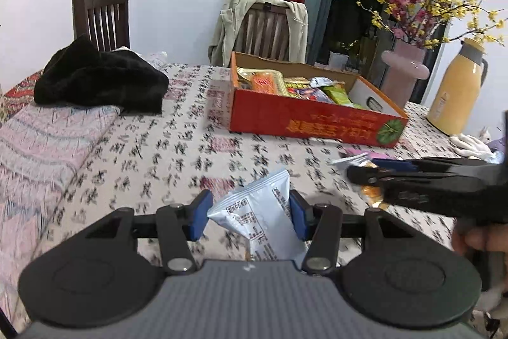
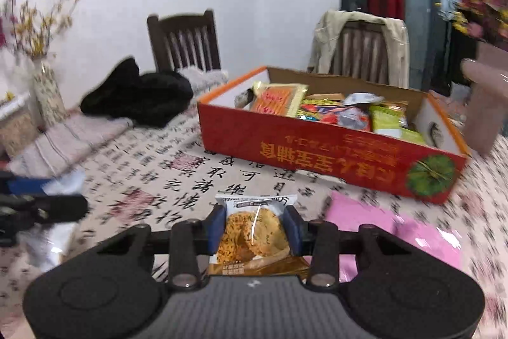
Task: Organize snacks
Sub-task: 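Carry both held packets over the red box with both tools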
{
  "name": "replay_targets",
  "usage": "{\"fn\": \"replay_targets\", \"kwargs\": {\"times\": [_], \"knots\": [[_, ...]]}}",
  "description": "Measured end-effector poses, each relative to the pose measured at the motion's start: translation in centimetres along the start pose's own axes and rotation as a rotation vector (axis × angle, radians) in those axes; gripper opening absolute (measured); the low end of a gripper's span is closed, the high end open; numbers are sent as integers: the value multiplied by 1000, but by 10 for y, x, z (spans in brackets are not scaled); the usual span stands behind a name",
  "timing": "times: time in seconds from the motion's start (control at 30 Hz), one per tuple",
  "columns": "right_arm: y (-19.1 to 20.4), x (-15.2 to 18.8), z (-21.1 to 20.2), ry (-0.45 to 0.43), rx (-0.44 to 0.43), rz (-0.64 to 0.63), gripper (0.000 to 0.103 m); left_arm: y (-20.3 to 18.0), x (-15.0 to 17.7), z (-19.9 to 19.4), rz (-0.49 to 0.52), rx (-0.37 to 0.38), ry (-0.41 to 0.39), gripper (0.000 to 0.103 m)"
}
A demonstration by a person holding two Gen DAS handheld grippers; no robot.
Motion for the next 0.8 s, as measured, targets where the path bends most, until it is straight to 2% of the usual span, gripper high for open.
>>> {"fn": "replay_targets", "kwargs": {"times": [0.2,0.33,0.6,0.8], "knots": [[-6,17,-81,-85,23,88,39,-23,15,-22,28,30,-4,52],[-5,23,-123,-129,70,58,39,-46,19,-39,61,70,-33,52],[-5,28,-151,-176,73,36,39,-70,20,-53,101,83,-60,52],[-25,0,-164,-257,60,36,39,-78,-19,-55,115,127,-109,52]]}}
Point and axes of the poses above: each gripper's, at about its wrist camera, not at the fingertips, and z roughly the way its jaws point, y to its left, x to its underside, the point moved 2 cm from there along z, roughly the way its jaws point, and after that the axes turned 12 degrees about -z, right-handed, at the moved point
